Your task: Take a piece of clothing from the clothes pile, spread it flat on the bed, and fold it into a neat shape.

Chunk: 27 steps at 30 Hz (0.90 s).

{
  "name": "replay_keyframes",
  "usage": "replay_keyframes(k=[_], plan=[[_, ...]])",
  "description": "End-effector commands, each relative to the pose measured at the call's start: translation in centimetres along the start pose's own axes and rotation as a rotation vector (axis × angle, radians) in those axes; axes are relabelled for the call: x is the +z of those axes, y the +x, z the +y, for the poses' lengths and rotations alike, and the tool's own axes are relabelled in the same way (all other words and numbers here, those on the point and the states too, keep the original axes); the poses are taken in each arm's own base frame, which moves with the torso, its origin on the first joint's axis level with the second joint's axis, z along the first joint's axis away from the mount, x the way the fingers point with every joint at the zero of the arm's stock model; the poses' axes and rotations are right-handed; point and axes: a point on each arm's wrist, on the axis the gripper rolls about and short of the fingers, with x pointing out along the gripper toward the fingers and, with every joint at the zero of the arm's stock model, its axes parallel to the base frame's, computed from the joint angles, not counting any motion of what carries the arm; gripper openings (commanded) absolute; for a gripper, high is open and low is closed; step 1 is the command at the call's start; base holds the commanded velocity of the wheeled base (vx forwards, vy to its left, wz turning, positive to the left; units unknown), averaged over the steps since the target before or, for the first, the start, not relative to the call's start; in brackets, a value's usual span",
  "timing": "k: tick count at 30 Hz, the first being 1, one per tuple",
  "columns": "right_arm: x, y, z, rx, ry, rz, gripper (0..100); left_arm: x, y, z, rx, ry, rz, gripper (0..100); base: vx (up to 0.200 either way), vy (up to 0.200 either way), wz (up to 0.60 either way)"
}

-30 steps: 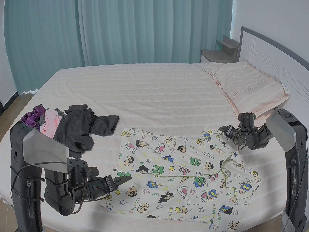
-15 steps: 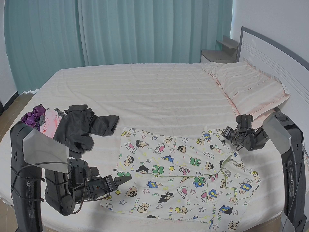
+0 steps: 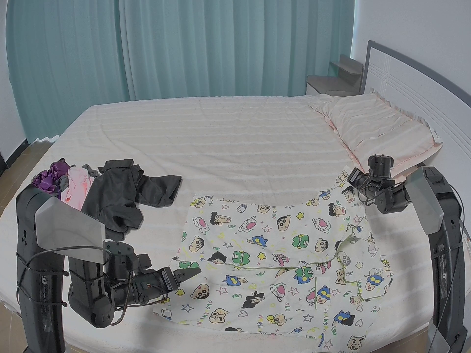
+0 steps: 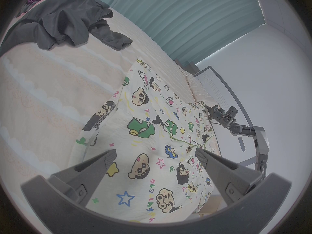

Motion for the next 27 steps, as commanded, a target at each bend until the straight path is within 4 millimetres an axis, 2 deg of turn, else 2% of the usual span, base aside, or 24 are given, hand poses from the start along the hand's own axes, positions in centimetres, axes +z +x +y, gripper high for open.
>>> replay_keyframes(k=[1, 5, 12, 13, 21, 22, 27], plan=[[-0.2, 1.1, -0.3, -0.001, -0.002, -0.023, 0, 0.1, 0.0, -0.1, -0.007, 0.004, -0.008, 100, 0.0, 0.0, 0.0], [-0.4, 1.3, -0.6, -0.005, -0.003, -0.023, 0, 0.1, 0.0, -0.1, -0.007, 0.002, -0.008, 100, 0.0, 0.0, 0.0], [1.0, 2.0, -0.9, -0.006, 0.004, -0.077, 0, 0.1, 0.0, -0.1, -0.008, 0.003, -0.009, 100, 0.0, 0.0, 0.0], [1.0, 2.0, -0.9, -0.005, 0.004, -0.079, 100, 0.1, 0.0, -0.1, -0.007, 0.002, -0.008, 100, 0.0, 0.0, 0.0], [1.3, 1.6, -1.9, -0.043, 0.001, -0.061, 100, 0.1, 0.0, -0.1, -0.008, -0.001, -0.008, 100, 0.0, 0.0, 0.0], [2.6, 1.0, -2.4, -0.066, 0.002, -0.08, 100, 0.1, 0.0, -0.1, -0.008, -0.001, -0.008, 100, 0.0, 0.0, 0.0], [5.0, -0.9, -4.2, -0.134, 0.0, -0.106, 100, 0.1, 0.0, -0.1, -0.008, -0.001, -0.008, 100, 0.0, 0.0, 0.0]])
